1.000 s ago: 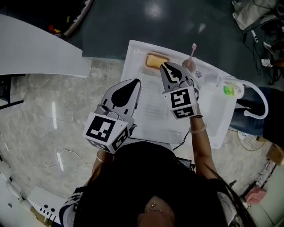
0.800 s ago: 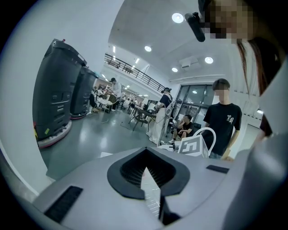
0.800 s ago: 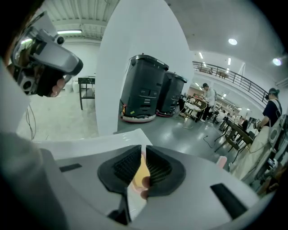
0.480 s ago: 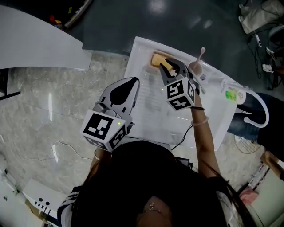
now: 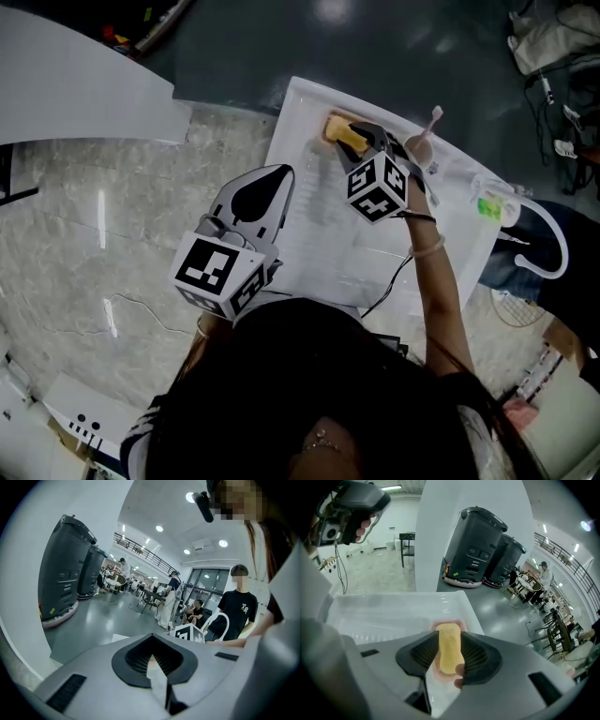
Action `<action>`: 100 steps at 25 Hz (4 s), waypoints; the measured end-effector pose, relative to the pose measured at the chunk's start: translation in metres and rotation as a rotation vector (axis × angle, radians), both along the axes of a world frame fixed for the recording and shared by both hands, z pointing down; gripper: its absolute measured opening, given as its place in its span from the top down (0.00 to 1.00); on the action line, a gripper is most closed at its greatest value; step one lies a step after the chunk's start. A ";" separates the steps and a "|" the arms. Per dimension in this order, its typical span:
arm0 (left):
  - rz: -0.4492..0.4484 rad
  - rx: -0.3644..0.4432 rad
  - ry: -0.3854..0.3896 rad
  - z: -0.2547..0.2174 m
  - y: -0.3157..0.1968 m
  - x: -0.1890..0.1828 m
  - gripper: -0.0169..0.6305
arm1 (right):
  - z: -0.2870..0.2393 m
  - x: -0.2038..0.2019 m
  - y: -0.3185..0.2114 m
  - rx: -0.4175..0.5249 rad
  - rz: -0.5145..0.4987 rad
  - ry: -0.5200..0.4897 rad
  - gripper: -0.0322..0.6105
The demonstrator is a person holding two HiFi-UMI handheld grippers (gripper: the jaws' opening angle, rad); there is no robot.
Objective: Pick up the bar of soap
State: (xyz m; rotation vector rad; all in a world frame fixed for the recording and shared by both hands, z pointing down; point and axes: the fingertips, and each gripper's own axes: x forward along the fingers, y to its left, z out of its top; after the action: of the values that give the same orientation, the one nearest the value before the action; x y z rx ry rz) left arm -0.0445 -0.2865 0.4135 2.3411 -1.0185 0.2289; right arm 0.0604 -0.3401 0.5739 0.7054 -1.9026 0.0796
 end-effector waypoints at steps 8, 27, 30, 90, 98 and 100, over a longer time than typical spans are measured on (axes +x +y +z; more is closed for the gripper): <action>-0.008 -0.013 0.002 0.007 -0.006 -0.007 0.97 | 0.019 0.003 -0.005 -0.080 -0.020 0.063 0.72; -0.010 -0.036 0.012 0.016 -0.010 -0.011 0.97 | 0.040 0.008 -0.009 -0.281 -0.020 0.120 0.68; -0.004 -0.042 0.014 0.018 -0.009 -0.009 0.97 | 0.042 0.008 -0.009 -0.301 -0.010 0.126 0.68; 0.110 0.130 -0.080 -0.055 0.038 0.045 0.97 | -0.088 0.034 0.022 -0.069 0.338 -0.407 0.66; 0.123 0.162 -0.078 -0.066 0.050 0.051 0.97 | -0.122 0.035 0.039 -0.011 0.357 -0.522 0.66; 0.126 0.170 -0.076 -0.070 0.053 0.052 0.97 | -0.131 0.036 0.043 0.009 0.361 -0.542 0.66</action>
State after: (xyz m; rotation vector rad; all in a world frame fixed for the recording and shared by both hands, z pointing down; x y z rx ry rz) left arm 0.0075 -0.2333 0.3440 2.5720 -0.9606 0.2911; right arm 0.0965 -0.2967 0.4432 1.1097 -2.2583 0.5364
